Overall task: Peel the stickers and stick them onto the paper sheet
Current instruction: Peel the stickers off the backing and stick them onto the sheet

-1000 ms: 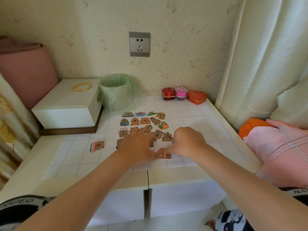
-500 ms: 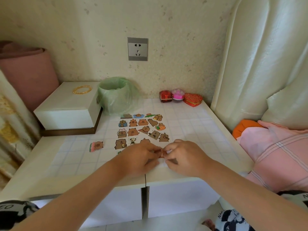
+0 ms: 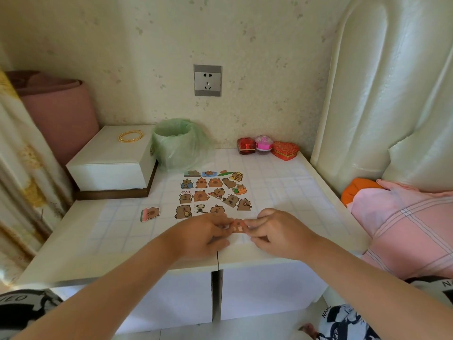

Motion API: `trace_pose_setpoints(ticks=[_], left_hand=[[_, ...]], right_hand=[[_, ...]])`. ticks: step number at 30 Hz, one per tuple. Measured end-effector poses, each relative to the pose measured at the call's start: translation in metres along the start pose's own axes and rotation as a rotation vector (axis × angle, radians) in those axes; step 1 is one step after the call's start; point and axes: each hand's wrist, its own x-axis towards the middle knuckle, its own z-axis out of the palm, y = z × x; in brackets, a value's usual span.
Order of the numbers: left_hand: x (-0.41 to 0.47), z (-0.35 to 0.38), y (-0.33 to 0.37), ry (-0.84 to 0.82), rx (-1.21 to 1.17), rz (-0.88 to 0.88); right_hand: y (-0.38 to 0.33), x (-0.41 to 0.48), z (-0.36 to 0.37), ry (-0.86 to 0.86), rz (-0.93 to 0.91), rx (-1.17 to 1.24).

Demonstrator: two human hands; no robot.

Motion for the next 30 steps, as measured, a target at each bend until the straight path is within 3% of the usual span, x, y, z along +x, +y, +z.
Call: trace_pose_setpoints(ticks=[9,16,24,27,30], left_hand=[[0.013,0.010,0.003,0.091,0.203,0.055],[0.005,0.001,-0.003,0.079,-0.010,0.046],[0.002,0.000,0.003,0.096,0.015,0.018],[0.006,-0.003,0.004,0.107,-0.152,-0.092],[0.009,-0.019,-0.004,0.183,-0.299,-0.223]], right_hand=[[-0.008,0.013,-0.005,0.017,0.145,0.023],[-0.001,0.021,0.000,-0.010,0.169,0.007],[-0.010,0.028,-0.012,-0.079,0.258,0.157],[-0.008,0.036,-0.020,-0.170,0.366,0.278],[-0.004,0.054,-0.032,-0.128,0.469,0.454]])
